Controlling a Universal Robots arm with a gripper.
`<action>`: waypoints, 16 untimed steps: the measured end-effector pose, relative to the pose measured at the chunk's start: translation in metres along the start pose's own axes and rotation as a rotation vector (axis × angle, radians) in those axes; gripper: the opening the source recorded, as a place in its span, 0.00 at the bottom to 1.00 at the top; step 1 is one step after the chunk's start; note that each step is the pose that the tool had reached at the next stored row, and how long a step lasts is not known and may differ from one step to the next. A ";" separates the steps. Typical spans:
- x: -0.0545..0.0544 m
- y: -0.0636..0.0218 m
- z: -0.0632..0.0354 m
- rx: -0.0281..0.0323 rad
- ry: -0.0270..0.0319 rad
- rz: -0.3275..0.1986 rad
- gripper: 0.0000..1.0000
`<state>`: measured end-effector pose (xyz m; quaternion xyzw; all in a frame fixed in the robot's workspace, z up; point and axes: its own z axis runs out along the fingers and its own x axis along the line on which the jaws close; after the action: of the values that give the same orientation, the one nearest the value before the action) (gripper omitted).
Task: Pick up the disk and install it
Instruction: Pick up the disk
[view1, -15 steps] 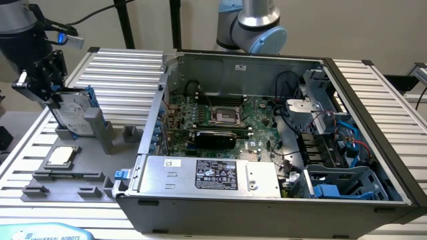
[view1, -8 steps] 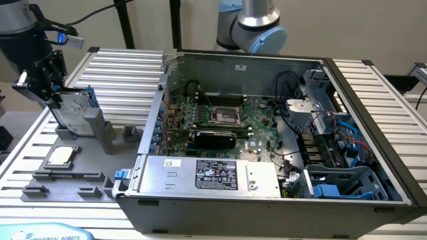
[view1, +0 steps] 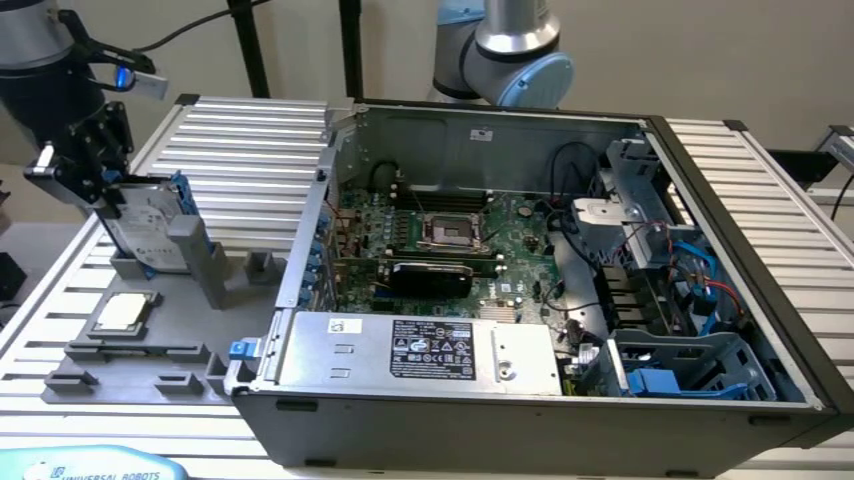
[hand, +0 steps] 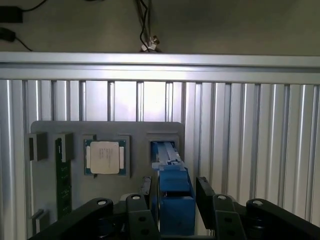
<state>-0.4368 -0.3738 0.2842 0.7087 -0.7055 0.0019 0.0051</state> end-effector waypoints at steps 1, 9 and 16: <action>0.000 -0.0001 0.0001 0.0001 0.0013 0.000 0.48; 0.000 -0.0001 0.0004 0.0000 0.0076 0.000 0.48; 0.000 -0.0003 0.0005 -0.0001 0.0086 0.000 0.46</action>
<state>-0.4366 -0.3739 0.2837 0.7087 -0.7055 0.0049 0.0082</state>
